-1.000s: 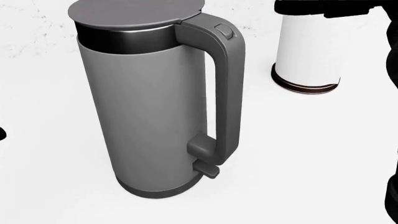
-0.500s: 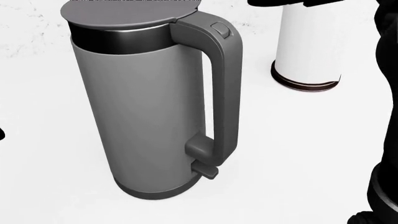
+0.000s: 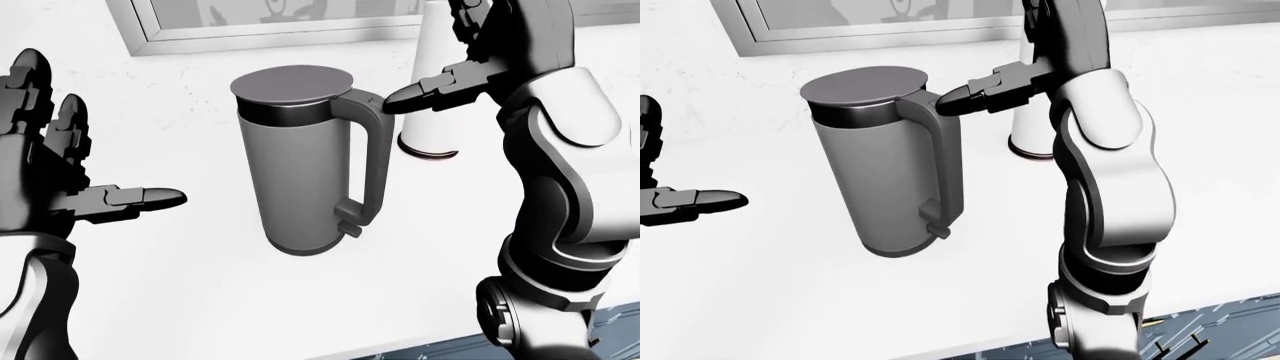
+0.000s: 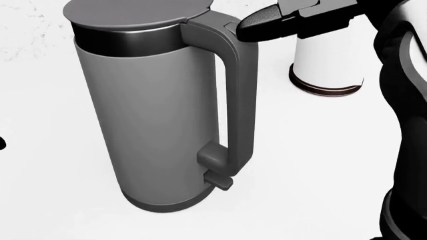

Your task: Press the button to open the lid of the electric kettle.

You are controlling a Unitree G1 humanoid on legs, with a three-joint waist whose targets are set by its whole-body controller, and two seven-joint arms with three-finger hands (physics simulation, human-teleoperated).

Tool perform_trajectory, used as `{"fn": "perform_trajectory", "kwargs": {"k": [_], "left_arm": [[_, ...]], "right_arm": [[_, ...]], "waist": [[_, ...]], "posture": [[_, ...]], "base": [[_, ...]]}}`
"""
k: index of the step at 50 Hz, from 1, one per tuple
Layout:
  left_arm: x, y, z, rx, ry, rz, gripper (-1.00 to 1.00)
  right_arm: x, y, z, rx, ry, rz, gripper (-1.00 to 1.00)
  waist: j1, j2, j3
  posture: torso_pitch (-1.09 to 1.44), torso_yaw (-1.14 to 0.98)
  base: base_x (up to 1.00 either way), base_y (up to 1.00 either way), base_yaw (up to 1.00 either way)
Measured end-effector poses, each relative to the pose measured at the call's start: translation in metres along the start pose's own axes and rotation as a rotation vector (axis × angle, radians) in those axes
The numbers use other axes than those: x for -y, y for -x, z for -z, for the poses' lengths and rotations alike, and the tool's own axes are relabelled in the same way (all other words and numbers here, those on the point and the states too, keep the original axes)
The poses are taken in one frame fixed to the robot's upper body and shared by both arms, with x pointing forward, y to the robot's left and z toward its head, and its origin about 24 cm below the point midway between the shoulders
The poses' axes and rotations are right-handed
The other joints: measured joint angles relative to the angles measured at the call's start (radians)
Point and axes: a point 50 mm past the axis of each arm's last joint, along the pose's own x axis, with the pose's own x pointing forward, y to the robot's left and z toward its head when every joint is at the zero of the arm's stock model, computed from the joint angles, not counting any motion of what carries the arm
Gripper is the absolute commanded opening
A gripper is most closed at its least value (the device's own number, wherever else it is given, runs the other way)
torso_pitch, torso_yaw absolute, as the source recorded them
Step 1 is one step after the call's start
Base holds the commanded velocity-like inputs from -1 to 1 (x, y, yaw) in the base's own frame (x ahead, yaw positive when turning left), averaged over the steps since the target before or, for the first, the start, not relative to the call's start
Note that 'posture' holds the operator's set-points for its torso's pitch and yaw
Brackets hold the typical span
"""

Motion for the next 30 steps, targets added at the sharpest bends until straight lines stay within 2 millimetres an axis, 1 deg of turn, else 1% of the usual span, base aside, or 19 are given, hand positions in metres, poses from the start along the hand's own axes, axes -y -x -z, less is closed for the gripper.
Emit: {"fn": "perform_trajectory", "kwargs": {"k": [11,15,20,26,30], "left_arm": [[-0.001,0.0,-0.001,0.003,0.0,-0.003,1.0],[-0.002,0.001,-0.001,0.002,0.001,-0.003,1.0],[-0.002,0.001,0.0,0.001,0.001,-0.003,1.0],[-0.001,0.001,0.0,-0.001,0.002,-0.001,1.0],[-0.002,0.001,0.001,-0.002,0.002,-0.002,1.0]], "right_arm": [[-0.001,-0.009,-0.007,0.017,-0.001,0.009,1.0],[-0.002,-0.012,-0.004,0.013,-0.003,0.01,1.0],[-0.005,-0.015,0.005,-0.008,0.002,0.01,1.0],[-0.005,-0.019,0.005,-0.001,0.005,0.016,1.0],[-0.007,-0.02,0.009,0.003,0.015,0.022,1.0]], "waist": [[-0.002,0.003,-0.001],[-0.002,0.003,-0.001],[-0.003,0.005,-0.002],[-0.003,0.006,-0.003],[-0.004,0.006,-0.006]], "posture": [[-0.25,0.0],[-0.25,0.0],[-0.25,0.0],[-0.25,0.0],[-0.25,0.0]], "base": [[0.0,0.0,0.0],[0.0,0.0,0.0],[0.0,0.0,0.0],[0.0,0.0,0.0],[0.0,0.0,0.0]]}}
